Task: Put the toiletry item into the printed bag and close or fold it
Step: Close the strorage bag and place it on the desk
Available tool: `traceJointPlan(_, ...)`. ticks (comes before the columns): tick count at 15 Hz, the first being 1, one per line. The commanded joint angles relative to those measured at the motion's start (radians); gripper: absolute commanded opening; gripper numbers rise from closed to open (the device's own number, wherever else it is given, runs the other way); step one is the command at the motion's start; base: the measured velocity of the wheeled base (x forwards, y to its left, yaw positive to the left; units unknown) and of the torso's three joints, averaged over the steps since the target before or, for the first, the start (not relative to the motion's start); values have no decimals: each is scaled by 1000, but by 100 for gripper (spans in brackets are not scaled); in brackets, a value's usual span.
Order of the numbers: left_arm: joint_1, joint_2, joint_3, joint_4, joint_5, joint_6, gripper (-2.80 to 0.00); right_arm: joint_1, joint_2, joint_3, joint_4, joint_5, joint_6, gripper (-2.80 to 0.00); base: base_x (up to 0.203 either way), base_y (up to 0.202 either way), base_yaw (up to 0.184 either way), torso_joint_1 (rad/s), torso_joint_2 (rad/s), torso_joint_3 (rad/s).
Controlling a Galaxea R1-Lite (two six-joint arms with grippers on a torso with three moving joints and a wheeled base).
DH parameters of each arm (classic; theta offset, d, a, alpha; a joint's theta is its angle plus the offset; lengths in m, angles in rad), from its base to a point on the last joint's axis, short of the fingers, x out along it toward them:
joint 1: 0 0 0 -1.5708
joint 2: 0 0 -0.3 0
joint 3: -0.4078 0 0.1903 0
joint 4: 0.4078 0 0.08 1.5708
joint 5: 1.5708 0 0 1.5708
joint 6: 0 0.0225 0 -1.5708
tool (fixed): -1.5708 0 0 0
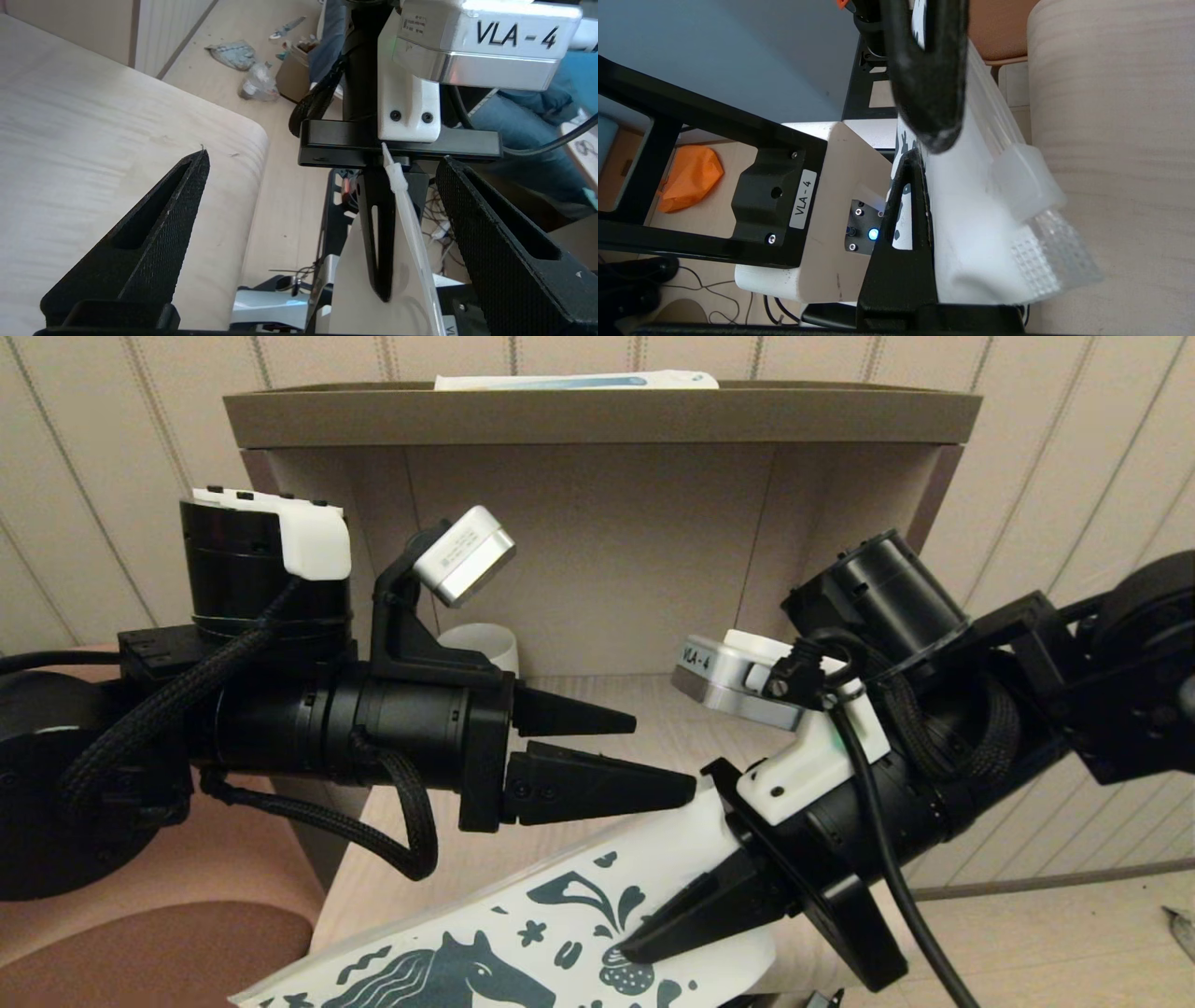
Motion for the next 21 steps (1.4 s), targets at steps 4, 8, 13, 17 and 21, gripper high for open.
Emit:
traceJointPlan(4, 0, -12, 3, -5, -4, 2, 0, -3, 16, -8, 4, 8, 0, -280, 0, 0, 0, 0, 0, 0)
traceJointPlan(8, 0, -12, 3, -5, -4, 1, 0, -3, 18, -8, 4, 8, -1, -280, 0, 0, 0, 0, 0, 0)
traceJointPlan(13, 0, -12, 3, -7, -4, 0, 0, -3, 27, -26, 4, 8, 0, -280, 0, 0, 0, 0, 0, 0)
traceJointPlan(17, 0, -12, 6, -5, -4, 1, -280, -4, 30, -29, 6, 7, 0, -280, 0, 0, 0, 0, 0, 0)
traceJointPlan(21, 2, -12, 3, -7, -6, 0, -280, -4, 44, -55, 6, 5, 9, -280, 0, 0, 0, 0, 0, 0)
